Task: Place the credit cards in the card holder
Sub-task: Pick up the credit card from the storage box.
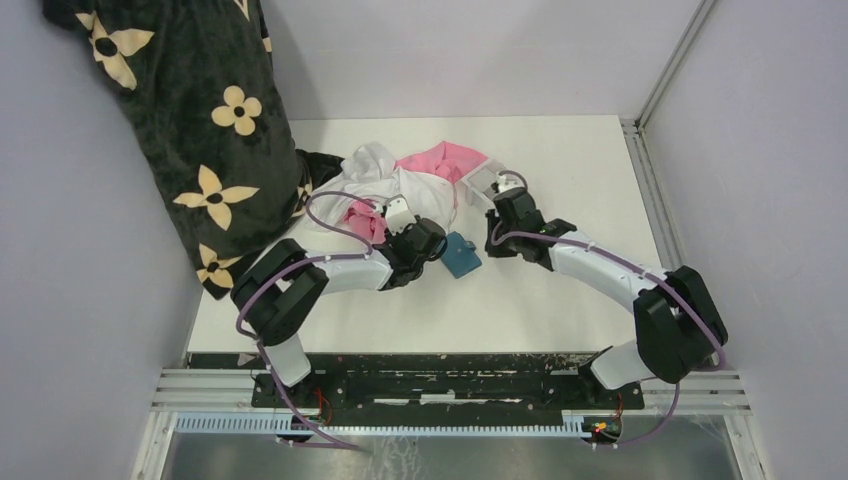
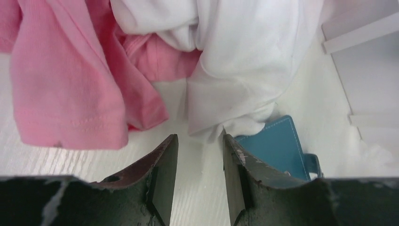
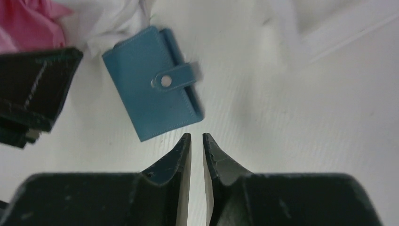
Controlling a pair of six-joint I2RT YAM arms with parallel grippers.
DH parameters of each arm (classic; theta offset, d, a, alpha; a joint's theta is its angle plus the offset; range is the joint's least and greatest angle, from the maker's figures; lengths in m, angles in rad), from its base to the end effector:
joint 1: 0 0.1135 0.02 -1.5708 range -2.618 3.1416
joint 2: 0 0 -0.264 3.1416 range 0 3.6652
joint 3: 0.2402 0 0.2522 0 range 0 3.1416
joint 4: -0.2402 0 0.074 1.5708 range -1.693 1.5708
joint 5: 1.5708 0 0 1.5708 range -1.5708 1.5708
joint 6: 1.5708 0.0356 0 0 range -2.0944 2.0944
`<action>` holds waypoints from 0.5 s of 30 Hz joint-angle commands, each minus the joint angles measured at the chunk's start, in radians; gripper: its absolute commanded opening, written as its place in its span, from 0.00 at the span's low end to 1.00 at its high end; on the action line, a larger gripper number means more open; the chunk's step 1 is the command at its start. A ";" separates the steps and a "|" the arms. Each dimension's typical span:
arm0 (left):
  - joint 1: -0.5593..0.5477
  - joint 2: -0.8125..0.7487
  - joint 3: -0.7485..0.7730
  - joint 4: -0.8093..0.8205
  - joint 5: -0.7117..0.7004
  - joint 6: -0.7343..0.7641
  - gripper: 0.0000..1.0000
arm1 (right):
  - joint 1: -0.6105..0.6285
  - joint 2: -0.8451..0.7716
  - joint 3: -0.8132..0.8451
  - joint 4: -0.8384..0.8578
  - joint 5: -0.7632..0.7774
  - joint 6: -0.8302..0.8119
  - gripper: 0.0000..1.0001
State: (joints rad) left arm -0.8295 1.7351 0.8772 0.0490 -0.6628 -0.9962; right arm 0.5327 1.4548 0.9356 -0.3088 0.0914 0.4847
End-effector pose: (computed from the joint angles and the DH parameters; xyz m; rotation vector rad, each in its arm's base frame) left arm 0.2452 -0.2354 0.1540 -0.4779 2.1342 -0.2307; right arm 0.2652 0.1526 0.2257 -0.0150 2.4263 0.3633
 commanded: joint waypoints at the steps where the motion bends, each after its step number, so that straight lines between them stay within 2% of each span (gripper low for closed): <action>1: 0.034 0.036 0.060 -0.017 -0.067 0.099 0.47 | 0.083 0.021 -0.032 0.030 0.054 0.041 0.18; 7: 0.061 0.098 0.107 0.019 -0.044 0.182 0.43 | 0.119 0.042 -0.059 0.051 0.081 0.075 0.09; 15: 0.066 0.131 0.091 0.135 0.063 0.238 0.39 | 0.135 0.116 -0.075 0.085 0.063 0.095 0.06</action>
State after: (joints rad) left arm -0.7650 1.8515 0.9527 0.1017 -0.6407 -0.8303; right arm 0.6540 1.5356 0.8684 -0.2836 0.1413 0.5549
